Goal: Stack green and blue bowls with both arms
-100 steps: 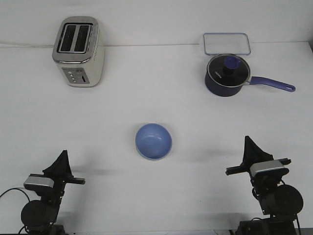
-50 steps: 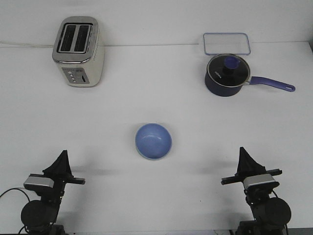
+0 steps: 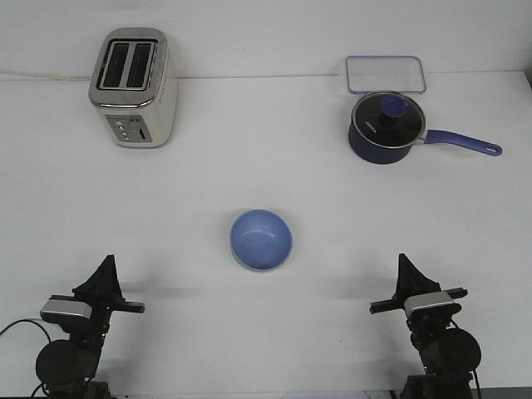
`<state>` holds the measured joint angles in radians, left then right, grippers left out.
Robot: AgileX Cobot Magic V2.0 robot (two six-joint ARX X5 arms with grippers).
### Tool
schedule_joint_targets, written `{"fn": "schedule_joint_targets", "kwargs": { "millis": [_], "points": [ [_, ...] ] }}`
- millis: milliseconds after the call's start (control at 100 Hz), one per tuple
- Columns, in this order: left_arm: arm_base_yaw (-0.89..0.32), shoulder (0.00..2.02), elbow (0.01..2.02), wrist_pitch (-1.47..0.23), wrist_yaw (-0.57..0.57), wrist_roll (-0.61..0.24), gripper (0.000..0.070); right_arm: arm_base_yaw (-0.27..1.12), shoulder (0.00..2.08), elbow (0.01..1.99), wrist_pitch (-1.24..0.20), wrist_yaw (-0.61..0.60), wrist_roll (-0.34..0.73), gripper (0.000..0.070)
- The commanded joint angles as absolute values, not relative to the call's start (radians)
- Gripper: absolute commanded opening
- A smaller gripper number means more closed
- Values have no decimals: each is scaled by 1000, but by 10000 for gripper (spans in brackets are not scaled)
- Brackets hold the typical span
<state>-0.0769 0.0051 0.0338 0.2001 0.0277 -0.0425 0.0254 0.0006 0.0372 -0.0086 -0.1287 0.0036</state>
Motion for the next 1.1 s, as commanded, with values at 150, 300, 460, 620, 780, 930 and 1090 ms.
{"fn": "schedule_joint_targets", "kwargs": {
  "millis": [150,300,460,620,780,930,1090],
  "points": [
    [-77,3,14,210,25,-35,11,25,1,12,58,-126,3,0],
    [-77,3,14,210,25,-35,11,25,1,12,60,-127,3,0],
    [-77,3,14,210,25,-35,11,25,1,12,60,-126,3,0],
    [-77,3,14,210,25,-35,11,25,1,12,60,-126,3,0],
    [-77,3,14,210,25,-35,11,25,1,12,60,-126,3,0],
    [-77,3,14,210,25,-35,11,25,1,12,60,-126,3,0],
    [-77,3,14,210,25,-35,10,25,1,12,60,-126,3,0]
  ]
}}
